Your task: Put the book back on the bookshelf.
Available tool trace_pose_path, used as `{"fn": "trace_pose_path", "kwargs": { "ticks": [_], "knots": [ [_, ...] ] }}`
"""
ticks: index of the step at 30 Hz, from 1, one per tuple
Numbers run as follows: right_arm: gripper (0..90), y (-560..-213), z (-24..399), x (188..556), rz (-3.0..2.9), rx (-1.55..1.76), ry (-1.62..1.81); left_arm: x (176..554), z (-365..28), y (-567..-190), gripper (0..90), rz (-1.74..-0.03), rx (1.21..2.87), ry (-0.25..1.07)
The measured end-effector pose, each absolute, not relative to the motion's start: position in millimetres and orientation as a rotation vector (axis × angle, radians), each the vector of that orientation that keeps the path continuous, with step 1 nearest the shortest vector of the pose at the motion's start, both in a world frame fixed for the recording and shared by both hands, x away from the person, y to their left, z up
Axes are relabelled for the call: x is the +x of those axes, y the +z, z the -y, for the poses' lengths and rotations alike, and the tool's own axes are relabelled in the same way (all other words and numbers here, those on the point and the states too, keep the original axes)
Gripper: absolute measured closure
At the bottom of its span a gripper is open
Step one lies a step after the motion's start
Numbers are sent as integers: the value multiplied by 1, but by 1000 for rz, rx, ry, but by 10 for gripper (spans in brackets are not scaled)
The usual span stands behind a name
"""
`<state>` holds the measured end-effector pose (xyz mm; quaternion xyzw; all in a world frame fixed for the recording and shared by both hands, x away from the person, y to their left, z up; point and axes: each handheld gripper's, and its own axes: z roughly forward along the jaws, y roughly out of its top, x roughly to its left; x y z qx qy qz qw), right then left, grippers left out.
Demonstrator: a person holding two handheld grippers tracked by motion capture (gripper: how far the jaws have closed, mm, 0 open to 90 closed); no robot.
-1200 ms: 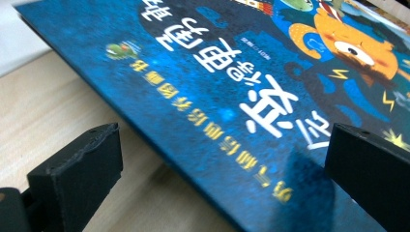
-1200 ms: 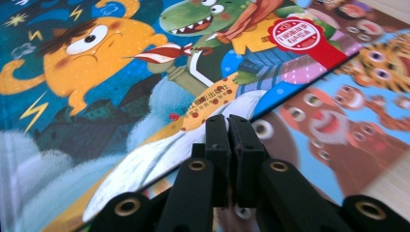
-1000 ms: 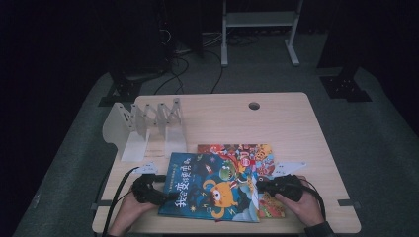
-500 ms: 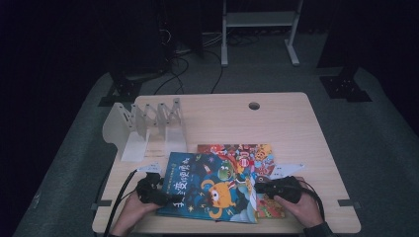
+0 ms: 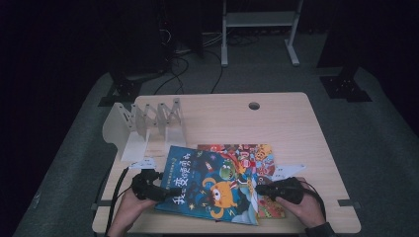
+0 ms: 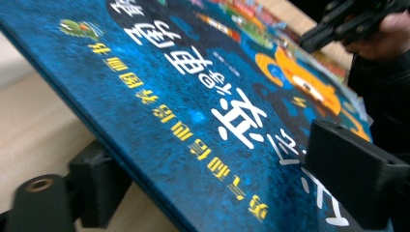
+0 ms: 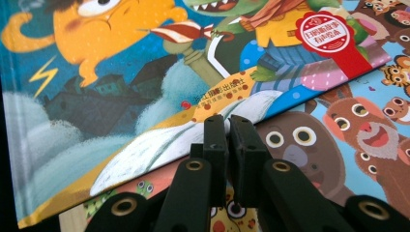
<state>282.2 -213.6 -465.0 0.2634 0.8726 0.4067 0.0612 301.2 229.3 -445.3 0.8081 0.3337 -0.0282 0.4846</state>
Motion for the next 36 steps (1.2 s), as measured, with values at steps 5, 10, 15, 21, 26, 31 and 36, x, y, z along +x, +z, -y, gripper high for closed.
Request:
{"fn": "trace_pose_path", "kwargs": {
  "ticks": [5,10,15,21,26,31,36],
  "knots": [
    [846,-464,214,280,-2650,790,1223,306,-226,-429,195,-833,1984,-63],
    [846,-463,215,280,-2655,786,1225,317,-225,-418,282,-855,1981,-84],
    [846,-462,213,280,-2658,777,1234,333,-229,-400,414,-810,1916,-138],
    [839,-462,205,280,-2680,750,1242,355,-227,-378,520,-805,1935,-172],
    [836,-462,198,280,-2690,732,1256,373,-223,-362,572,-840,1967,-220],
    [832,-462,194,279,-2696,727,1260,385,-217,-346,612,-848,1997,-267],
    [797,-462,186,280,-2706,697,1262,398,-213,-330,655,-856,2020,-307]
  ]
}}
